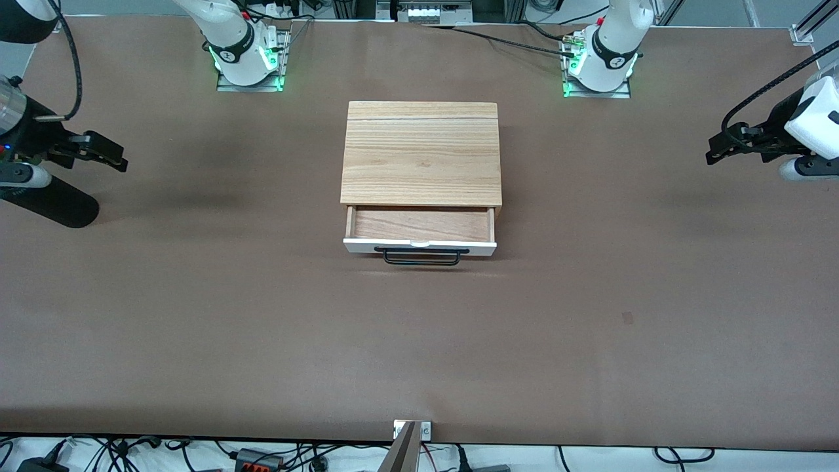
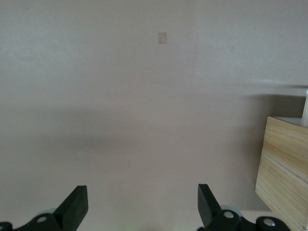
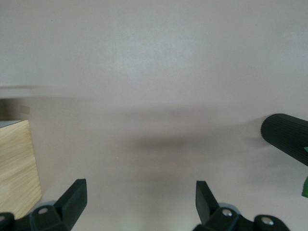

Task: Pull top drawer with both arms simultaneously

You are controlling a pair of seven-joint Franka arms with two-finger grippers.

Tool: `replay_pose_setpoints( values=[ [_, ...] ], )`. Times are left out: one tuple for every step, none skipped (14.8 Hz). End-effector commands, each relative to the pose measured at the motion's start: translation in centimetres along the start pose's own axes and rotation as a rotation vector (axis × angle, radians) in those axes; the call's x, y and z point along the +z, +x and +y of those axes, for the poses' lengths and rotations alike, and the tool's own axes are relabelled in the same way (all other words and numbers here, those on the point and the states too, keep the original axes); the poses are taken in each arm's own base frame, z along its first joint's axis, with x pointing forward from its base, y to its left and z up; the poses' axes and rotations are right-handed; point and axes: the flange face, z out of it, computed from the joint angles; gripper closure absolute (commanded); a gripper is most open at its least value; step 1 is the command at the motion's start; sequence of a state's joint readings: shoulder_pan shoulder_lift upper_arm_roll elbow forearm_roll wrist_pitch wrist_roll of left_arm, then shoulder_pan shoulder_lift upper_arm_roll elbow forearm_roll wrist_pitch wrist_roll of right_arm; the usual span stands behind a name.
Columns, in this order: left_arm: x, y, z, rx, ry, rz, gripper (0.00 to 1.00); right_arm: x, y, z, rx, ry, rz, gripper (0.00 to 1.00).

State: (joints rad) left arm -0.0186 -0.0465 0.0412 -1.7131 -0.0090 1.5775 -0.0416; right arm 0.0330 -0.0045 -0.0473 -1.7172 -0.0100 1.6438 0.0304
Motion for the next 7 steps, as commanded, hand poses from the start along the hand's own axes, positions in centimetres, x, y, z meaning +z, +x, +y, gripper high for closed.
replay_pose_setpoints(
  values=[
    [-0.3, -0.2, 0.0, -0.014, 0.009, -0.004, 0.00, -0.5, 0.2, 0.8, 0.016, 0.040, -0.002, 0.00],
    [-0.4, -0.2, 0.0, -0.014, 0.007, -0.004, 0.00, -0.6, 0.3, 1.9, 0.043, 0.083, 0.001, 0.00],
    [-0.4, -0.2, 0.0, -0.014, 0.007, -0.004, 0.00, -0.7, 0.2, 2.8, 0.060, 0.106, 0.000, 0.00],
    [-0.3, -0.2, 0.0, -0.014, 0.008, -0.006, 0.00, -0.8, 0.1, 2.8, 0.041, 0.105, 0.000, 0.00],
    [-0.3, -0.2, 0.0, -0.014, 0.008, -0.006, 0.00, -0.8, 0.1, 2.8, 0.029, 0.100, 0.000, 0.00],
    [-0.4, -0.2, 0.0, -0.014, 0.007, -0.004, 0.00, -0.8, 0.1, 2.7, 0.026, 0.097, 0.000, 0.00],
    [-0.3, -0.2, 0.0, -0.018, 0.008, -0.006, 0.00, -0.8, 0.1, 2.5, 0.023, 0.095, 0.000, 0.00]
  ],
)
